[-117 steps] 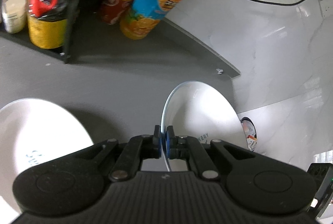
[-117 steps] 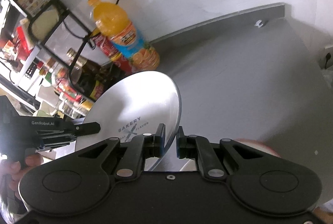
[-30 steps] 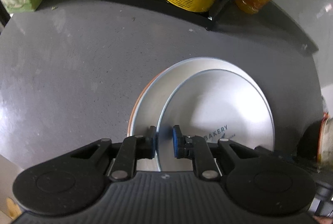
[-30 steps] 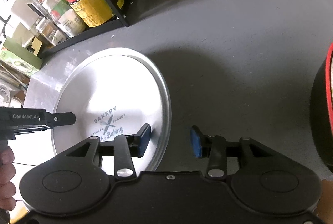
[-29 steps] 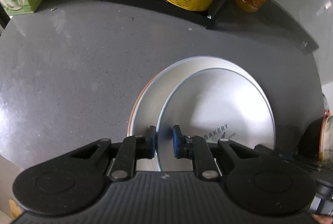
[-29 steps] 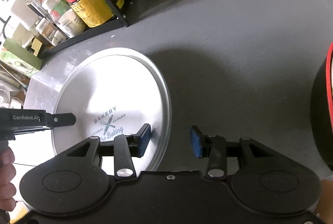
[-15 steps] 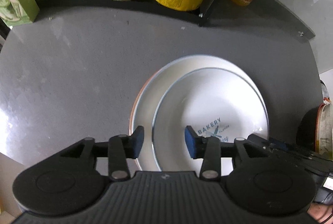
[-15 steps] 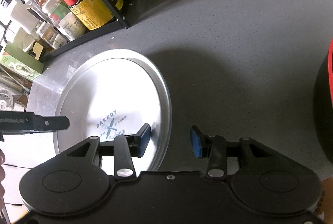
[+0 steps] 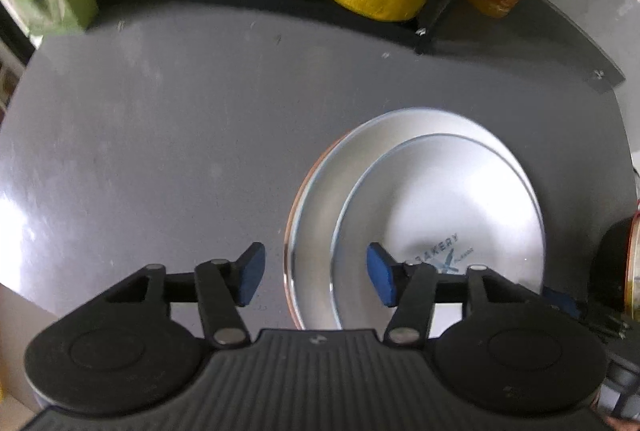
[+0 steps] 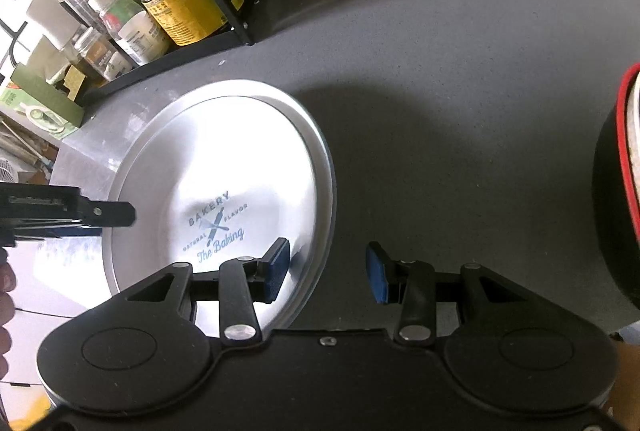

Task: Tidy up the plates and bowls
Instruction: 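Open the right gripper while the left gripper releases the 'BAKERY' plate, then lift both open grippers away from the plate stack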

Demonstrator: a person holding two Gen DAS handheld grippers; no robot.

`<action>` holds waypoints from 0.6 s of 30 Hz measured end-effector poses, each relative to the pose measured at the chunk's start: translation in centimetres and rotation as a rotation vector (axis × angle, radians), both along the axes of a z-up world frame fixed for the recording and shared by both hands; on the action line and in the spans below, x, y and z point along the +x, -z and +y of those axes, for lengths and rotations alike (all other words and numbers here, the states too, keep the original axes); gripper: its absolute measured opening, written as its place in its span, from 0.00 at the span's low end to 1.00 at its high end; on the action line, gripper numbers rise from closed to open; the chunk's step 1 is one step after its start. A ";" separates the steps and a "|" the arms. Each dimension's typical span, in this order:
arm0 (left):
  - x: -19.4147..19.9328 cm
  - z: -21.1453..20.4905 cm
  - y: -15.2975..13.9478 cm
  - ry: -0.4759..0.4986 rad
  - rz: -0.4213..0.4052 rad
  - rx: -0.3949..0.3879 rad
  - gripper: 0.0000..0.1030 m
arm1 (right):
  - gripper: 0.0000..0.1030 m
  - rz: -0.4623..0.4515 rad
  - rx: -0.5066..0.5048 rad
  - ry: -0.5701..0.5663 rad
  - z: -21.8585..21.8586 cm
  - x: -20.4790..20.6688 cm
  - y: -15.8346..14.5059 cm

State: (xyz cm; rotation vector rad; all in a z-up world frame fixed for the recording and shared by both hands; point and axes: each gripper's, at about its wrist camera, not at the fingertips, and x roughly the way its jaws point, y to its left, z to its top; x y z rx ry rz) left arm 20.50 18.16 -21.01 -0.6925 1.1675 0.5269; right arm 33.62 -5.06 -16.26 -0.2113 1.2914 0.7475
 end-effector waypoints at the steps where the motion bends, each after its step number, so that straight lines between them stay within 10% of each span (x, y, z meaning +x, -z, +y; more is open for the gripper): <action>1: -0.2 0.1 0.3 -0.012 0.002 0.002 0.44 | 0.39 0.002 0.001 -0.003 0.0 -0.1 -0.1; 6: -0.9 -0.1 0.3 -0.012 -0.054 -0.015 0.33 | 0.23 -0.001 0.018 -0.020 0.2 -0.6 -0.5; 18: -2.0 0.3 0.2 -0.046 -0.088 -0.050 0.30 | 0.23 -0.006 0.016 -0.011 0.5 -0.8 -0.3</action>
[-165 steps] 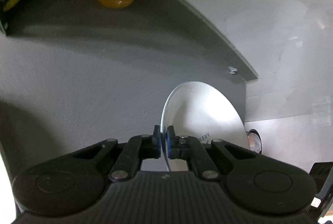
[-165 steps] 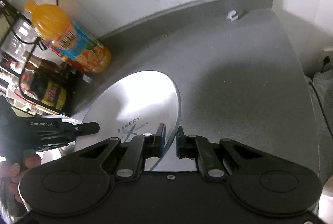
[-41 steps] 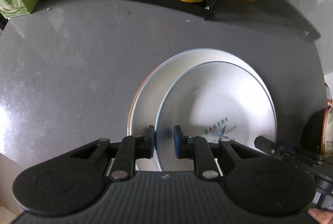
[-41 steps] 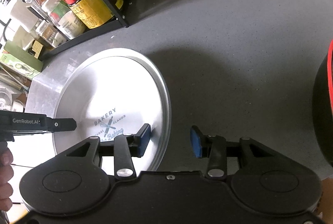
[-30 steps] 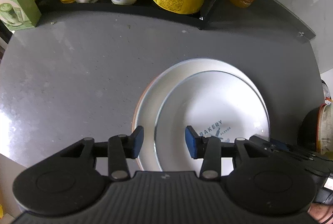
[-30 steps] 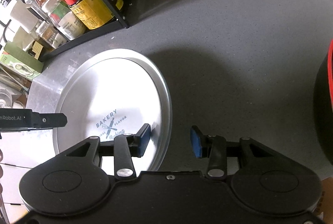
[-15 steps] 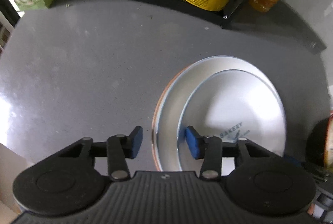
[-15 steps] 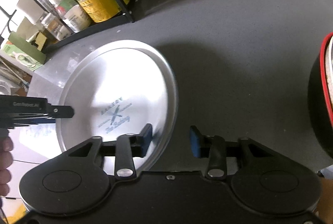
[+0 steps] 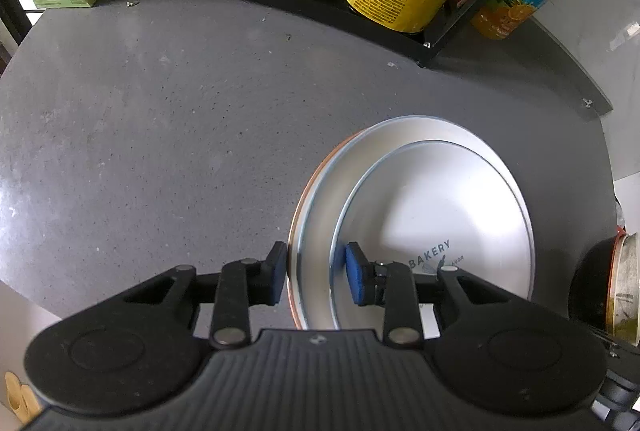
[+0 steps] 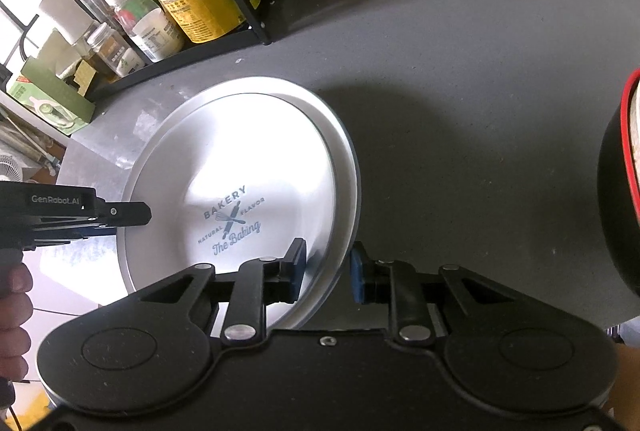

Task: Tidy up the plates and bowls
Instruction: 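Lift both open grippers away from the plate stack, then move both open grippers to the rim of the red bowl stack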

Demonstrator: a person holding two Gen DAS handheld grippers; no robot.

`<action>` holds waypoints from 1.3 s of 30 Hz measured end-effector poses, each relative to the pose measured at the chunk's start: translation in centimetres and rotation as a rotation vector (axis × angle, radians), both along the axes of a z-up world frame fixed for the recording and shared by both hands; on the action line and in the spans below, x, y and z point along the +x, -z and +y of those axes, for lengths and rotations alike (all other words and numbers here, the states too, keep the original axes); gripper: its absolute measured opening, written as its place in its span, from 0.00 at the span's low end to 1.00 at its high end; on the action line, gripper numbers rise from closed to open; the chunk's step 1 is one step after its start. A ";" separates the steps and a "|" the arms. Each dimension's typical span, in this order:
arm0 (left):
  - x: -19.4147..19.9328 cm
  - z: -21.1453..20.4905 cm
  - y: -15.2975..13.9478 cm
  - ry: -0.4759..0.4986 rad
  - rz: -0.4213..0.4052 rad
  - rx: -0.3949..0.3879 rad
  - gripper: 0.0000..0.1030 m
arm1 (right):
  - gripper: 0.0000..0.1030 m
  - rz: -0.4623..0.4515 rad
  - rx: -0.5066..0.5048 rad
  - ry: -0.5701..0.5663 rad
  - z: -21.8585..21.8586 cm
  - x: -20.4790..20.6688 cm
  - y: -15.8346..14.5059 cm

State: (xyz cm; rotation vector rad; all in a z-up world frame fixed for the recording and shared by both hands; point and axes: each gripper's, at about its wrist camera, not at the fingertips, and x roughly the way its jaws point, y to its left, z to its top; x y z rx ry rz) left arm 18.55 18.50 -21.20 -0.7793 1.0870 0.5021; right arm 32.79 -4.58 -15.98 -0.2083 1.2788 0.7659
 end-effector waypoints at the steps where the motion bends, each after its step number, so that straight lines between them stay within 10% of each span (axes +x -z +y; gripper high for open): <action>1: 0.0 -0.1 0.0 -0.002 0.000 0.000 0.29 | 0.23 0.002 0.001 0.003 -0.1 0.0 0.0; 9: 0.4 -0.6 -1.1 0.048 0.032 0.018 0.33 | 0.41 -0.056 0.023 0.004 -1.0 -0.3 -2.0; 26: 6.1 -5.7 -9.0 0.083 -0.094 -0.011 0.80 | 0.90 -0.095 0.155 -0.007 -6.2 2.4 -9.9; 39: 12.8 -13.4 -12.6 0.239 -0.141 0.022 0.81 | 0.99 -0.166 0.157 0.099 -14.7 7.1 -12.8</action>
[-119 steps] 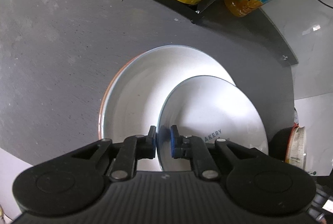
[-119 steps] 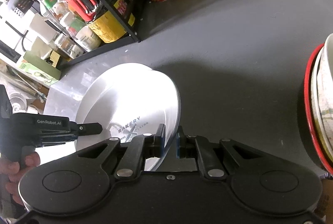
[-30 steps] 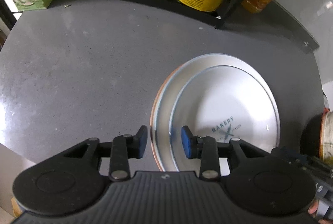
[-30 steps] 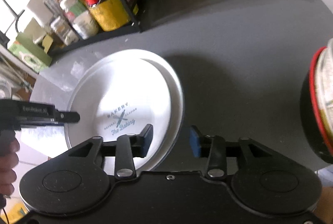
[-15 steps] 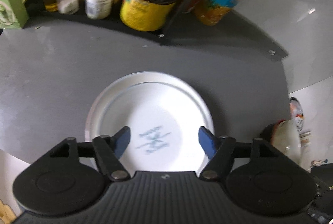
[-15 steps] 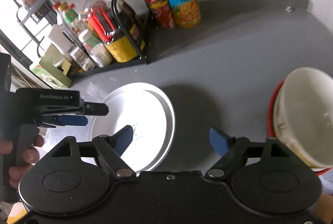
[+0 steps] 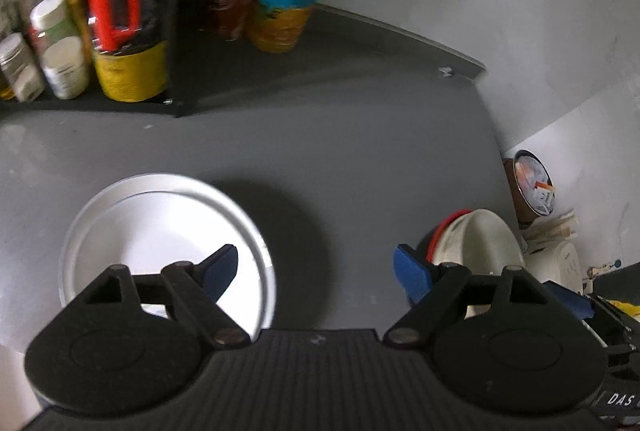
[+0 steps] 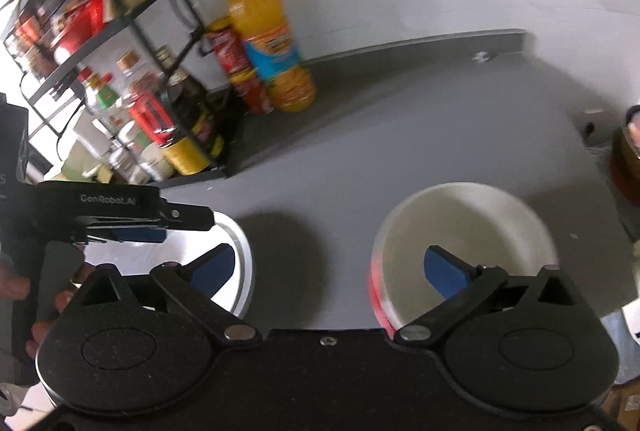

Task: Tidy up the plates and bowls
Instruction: 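Move both open grippers to the rim of the red bowl stack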

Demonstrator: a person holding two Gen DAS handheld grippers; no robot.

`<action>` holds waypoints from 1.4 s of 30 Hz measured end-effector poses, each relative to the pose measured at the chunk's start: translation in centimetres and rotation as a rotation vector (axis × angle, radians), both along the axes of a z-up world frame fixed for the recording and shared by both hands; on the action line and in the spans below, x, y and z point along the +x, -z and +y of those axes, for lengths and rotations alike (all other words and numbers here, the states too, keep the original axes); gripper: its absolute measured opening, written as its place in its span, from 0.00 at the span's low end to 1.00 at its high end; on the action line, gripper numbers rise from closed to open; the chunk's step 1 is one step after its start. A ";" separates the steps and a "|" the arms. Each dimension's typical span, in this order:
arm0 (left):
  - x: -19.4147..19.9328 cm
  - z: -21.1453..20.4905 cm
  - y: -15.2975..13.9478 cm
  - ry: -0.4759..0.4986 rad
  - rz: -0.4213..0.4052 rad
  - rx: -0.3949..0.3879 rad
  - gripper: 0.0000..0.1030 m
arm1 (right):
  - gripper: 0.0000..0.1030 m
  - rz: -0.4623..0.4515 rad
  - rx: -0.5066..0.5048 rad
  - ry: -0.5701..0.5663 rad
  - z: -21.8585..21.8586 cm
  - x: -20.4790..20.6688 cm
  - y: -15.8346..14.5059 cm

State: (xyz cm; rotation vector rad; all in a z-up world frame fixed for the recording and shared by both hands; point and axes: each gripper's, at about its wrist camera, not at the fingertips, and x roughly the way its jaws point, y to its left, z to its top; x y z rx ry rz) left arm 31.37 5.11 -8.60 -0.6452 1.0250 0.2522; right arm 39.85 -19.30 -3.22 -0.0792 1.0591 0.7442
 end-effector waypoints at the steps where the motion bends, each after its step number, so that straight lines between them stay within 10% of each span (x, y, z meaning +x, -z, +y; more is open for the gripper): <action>1: 0.5 -0.4 -0.1 0.006 0.000 0.001 0.81 | 0.99 0.000 -0.004 0.016 -0.7 0.3 0.1; 16: 8.0 -8.9 0.1 0.163 -0.011 -0.004 0.81 | 0.99 0.022 -0.036 0.170 -8.7 4.2 1.8; 32: 11.2 -12.4 3.7 0.085 0.046 0.016 0.80 | 0.98 0.103 -0.061 0.200 -12.6 7.2 7.1; 39: 10.5 -11.9 6.3 0.014 0.086 -0.003 0.70 | 0.78 0.180 -0.069 0.176 -12.5 8.4 10.1; 42: 10.1 -11.6 7.6 -0.008 0.102 -0.050 0.52 | 0.67 0.218 -0.070 0.181 -12.5 8.6 11.3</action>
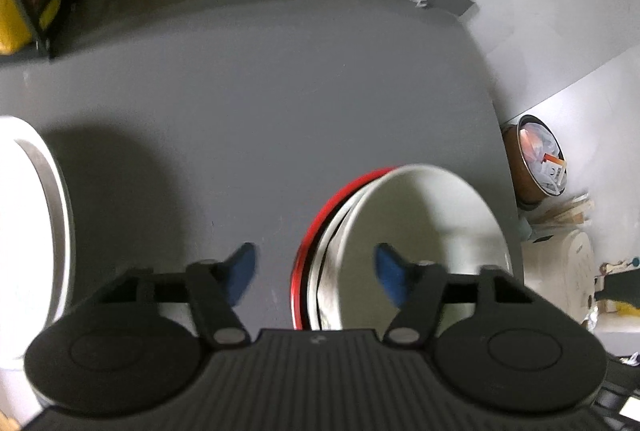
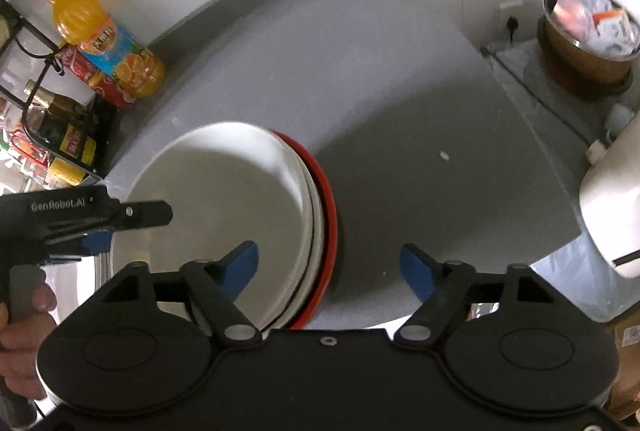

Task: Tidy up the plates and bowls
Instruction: 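Close the left gripper on the red bowl rim while the right gripper grips it too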

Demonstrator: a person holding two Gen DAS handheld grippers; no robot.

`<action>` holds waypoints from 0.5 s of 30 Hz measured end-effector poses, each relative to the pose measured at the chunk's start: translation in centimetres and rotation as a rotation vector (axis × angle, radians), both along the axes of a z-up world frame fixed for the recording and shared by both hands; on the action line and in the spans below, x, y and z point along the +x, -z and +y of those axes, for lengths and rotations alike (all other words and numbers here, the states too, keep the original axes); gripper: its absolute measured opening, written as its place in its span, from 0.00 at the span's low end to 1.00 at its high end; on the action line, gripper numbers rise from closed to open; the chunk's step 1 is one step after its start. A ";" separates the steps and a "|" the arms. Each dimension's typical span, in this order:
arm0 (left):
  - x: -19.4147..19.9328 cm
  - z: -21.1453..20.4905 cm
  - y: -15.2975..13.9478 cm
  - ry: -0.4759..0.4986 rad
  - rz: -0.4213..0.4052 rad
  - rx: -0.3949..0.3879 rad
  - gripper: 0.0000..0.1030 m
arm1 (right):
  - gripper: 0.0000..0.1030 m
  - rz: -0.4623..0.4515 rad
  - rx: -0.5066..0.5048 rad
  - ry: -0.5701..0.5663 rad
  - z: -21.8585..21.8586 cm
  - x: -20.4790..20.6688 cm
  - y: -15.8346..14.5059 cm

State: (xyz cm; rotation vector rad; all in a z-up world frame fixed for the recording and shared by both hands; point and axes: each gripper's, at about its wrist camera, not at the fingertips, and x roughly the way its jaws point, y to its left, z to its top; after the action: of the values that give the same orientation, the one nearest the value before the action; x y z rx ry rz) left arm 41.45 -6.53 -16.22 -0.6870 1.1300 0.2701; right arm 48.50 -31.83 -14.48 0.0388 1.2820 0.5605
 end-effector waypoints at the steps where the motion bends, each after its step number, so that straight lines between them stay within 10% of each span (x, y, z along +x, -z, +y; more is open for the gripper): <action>1: -0.1 0.1 0.4 -0.008 0.009 -0.015 0.46 | 0.62 0.022 0.002 -0.001 0.0 0.1 0.5; 8: -0.5 0.6 2.6 -0.048 0.043 -0.109 0.27 | 0.35 0.104 0.045 -0.030 0.5 0.3 2.1; 15: -0.6 0.2 1.5 -0.047 0.020 -0.081 0.26 | 0.33 0.062 0.028 -0.067 0.6 -0.1 1.4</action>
State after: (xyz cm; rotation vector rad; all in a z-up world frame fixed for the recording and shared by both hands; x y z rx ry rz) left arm 40.80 -6.30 -17.68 -0.7847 1.1492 0.2730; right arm 48.38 -31.23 -15.83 0.0367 1.3397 0.6392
